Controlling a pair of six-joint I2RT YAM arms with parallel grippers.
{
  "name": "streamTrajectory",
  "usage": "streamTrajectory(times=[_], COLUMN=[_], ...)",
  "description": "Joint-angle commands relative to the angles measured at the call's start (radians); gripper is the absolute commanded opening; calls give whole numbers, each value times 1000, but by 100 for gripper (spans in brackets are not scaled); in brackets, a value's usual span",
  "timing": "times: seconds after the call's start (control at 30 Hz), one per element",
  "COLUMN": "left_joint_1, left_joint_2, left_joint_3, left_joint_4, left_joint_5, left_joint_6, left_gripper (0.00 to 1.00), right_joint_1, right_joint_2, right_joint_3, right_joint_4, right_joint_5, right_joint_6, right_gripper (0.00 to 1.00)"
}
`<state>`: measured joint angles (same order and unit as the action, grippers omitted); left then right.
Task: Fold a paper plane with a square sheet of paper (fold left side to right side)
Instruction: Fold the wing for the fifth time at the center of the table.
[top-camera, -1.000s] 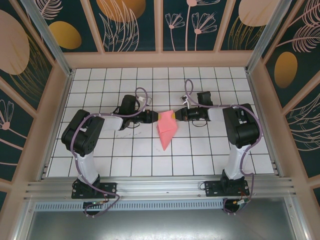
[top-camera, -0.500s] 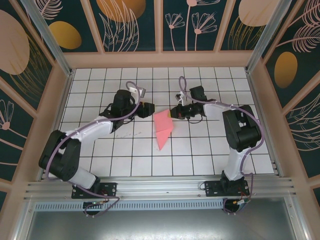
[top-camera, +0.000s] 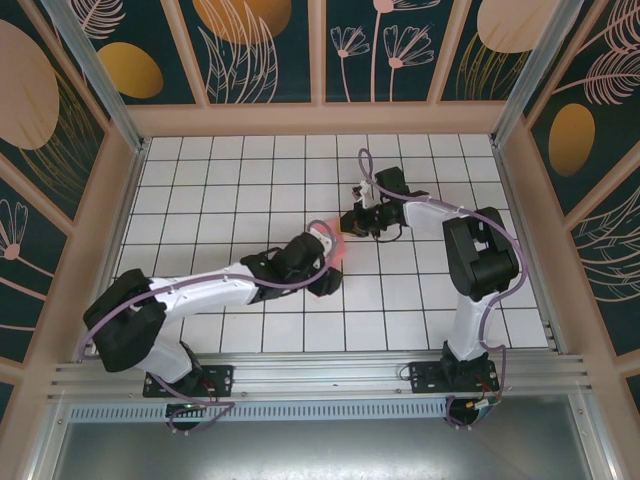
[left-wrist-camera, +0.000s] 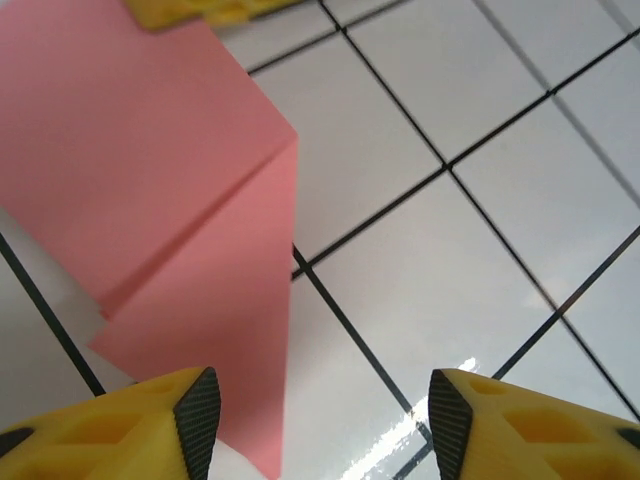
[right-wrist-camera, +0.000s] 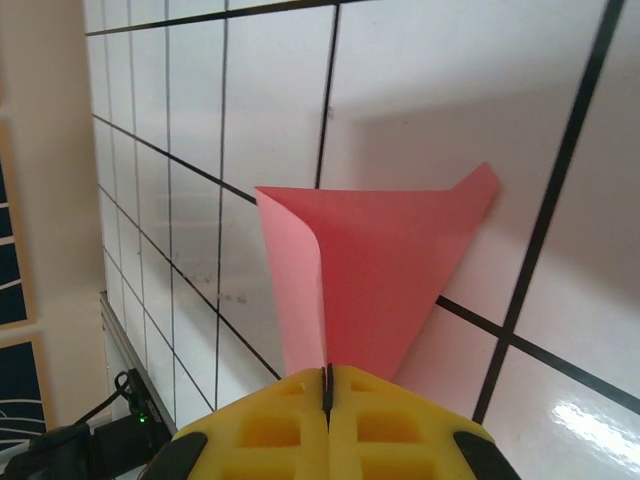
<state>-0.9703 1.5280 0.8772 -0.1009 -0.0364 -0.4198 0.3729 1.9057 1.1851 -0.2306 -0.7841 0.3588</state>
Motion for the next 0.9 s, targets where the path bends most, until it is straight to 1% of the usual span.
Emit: streamTrajectory(times=[0.0, 0.17, 0.27, 0.5, 0.6, 0.73, 0.87], left_joint_1=[-46, -88, -96, -97, -97, -97, -97], left_joint_2=[79, 210, 257, 306, 321, 334, 346], left_joint_3=[85, 200, 238, 271, 272, 275, 278], left_joint_4=[-96, -197, -238, -273, -275, -276, -284], left_joint_5=[-130, -259, -308, -356, -360, -370, -383], left_joint_6=[-50, -76, -84, -100, -103, -108, -110], left_gripper=[61, 64, 65, 64, 64, 59, 49], right_joint_1=[13, 22, 23, 24, 23, 24, 23], right_joint_2=[17, 19, 20, 26, 29, 28, 29], right_joint_3=[24, 27, 26, 28, 27, 28, 27], right_joint_4=[-27, -29, -29, -29, -27, -34, -38], right_joint_5=[13, 15, 14, 10, 9, 12, 14], right_joint_6=[27, 27, 25, 18, 19, 13, 10], right_gripper=[0, 0, 0, 0, 0, 0, 0])
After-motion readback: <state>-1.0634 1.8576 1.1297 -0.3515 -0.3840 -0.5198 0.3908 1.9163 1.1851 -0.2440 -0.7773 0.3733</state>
